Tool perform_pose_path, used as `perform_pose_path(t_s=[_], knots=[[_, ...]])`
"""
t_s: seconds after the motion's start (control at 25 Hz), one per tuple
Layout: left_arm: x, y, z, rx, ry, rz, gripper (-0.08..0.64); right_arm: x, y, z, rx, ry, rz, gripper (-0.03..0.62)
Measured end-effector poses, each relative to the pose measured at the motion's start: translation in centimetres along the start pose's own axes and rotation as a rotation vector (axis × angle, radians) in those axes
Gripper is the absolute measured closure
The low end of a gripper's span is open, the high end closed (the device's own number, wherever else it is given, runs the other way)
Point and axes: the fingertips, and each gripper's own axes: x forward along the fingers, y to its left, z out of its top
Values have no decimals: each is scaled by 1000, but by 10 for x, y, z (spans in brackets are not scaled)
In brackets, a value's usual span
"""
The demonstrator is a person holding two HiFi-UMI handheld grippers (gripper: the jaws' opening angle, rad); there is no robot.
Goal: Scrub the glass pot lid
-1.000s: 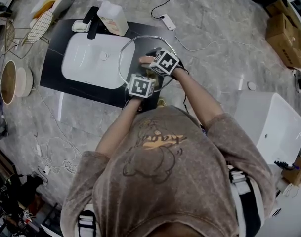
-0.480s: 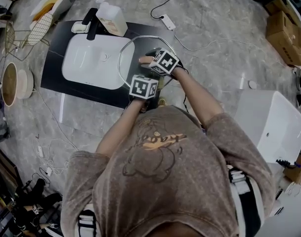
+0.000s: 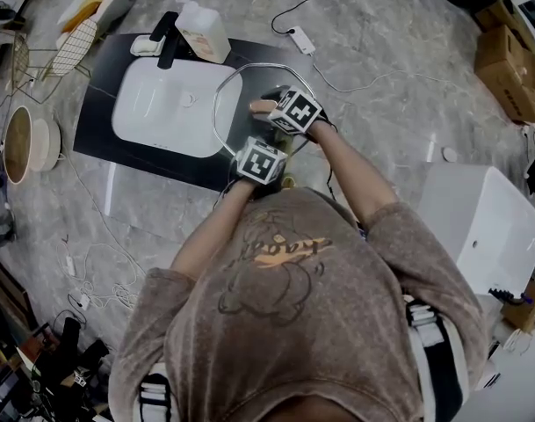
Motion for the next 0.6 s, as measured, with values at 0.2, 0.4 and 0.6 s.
perform_pose_path(t_s=[0.2,0.4,0.6], knots=[[-10,8,-9,-9,-7,0,495,-2,1,1,-10,-1,2,374],[-24,25,-21,-19,-13,48,495,-1,1,-2,-20,-2,5,376],[-37,41,-31,-38,-17,75,494,-1,2,-2,-24,-1,10,377]])
